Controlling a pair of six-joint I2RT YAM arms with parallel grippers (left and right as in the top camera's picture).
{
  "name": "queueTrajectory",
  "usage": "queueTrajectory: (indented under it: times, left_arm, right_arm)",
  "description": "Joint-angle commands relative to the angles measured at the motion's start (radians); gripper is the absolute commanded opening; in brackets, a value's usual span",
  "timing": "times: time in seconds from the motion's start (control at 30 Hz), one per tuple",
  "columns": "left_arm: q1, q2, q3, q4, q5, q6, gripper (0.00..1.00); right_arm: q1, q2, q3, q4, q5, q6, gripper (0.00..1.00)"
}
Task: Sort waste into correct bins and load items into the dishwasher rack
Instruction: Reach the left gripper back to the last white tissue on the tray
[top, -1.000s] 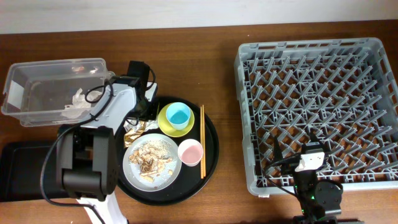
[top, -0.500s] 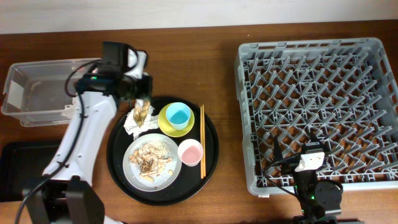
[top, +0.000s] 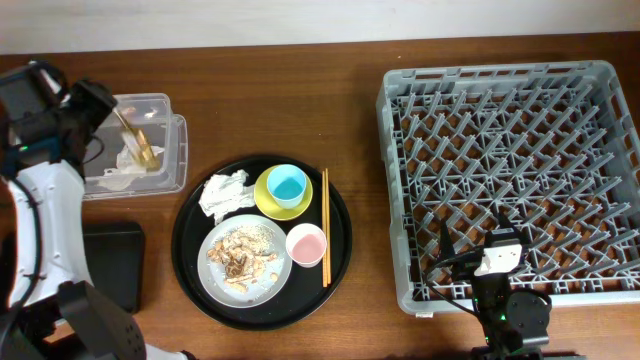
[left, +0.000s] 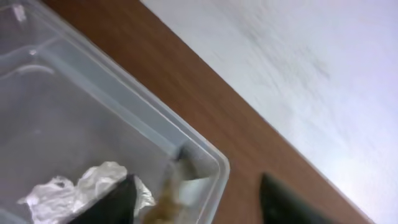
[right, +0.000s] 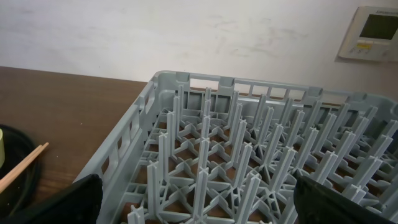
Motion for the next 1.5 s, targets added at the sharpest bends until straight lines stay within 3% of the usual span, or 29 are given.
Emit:
queueTrajectory:
  times: [0.0,0.1,0.2,0.3,0.4,0.43,0.47,0.53,0.67,0.8,1.3,1.47]
  left_arm:
    - [0.015,-0.006,0.01,-0.001,0.001,-0.046,0.74]
    - [0.015,-0.007,0.01,-0.009,0.045,-0.046,0.76]
    - [0.015,-0.007,0.01,-0.036,0.263,-0.013,0.76]
    - [-0.004,-0.007,0.01,-0.068,0.632,0.151,0.76]
    - [-0.063,-0.007,0.01,-0.195,0.71,0.288,0.76]
    - [-0.098,-0.007,0.01,-0.275,0.672,0.359,0.76]
    - [-0.177,-0.006,0.01,-0.417,0.467,0.41,0.76]
    - [-0.243,-0.006,0.009,-0.488,0.271,0.41,0.76]
    - [-0.389,-0.006,0.002,-0.546,-0.089,0.389,0.76]
    - [-0.479,0.002,-0.019,-0.551,-0.328,0.298,0.76]
    - [-0.521,0.249,-0.047,-0.468,-0.339,0.303,0.75]
    - [-0.521,0.295,-0.048,-0.451,-0.339,0.303,0.66]
  right_arm:
    - [-0.007,-0.007,-0.008,-0.002,0.008,0.002,0.98]
    - [-0.007,-0.007,-0.008,-0.002,0.008,0.002,0.98]
    - [-0.007,-0.007,-0.008,-0.002,0.008,0.002,0.98]
    - [-0.007,-0.007,-0.008,-0.002,0.008,0.002,0.98]
    - [-0.007,-0.007,-0.008,-0.002,0.008,0.002,0.98]
    - [-0.007,-0.007,-0.008,-0.002,0.008,0.002,0.98]
    - [-0.007,-0.007,-0.008,-0.002,0.008,0.002,0.98]
    - [-0.007,-0.007,-0.008,-0.002,0.008,0.002,0.98]
    - [-0.007,-0.007,-0.008,-0.002,0.008,0.002,0.98]
    - [-0.007,-0.007,-0.008,-0.002,0.008,0.002,0.98]
    - [-0.007,-0.007,-0.008,-0.002,0.008,0.002,0.98]
    - [-0.007,-0.007,-0.008,-0.002,0.008,0.002,0.98]
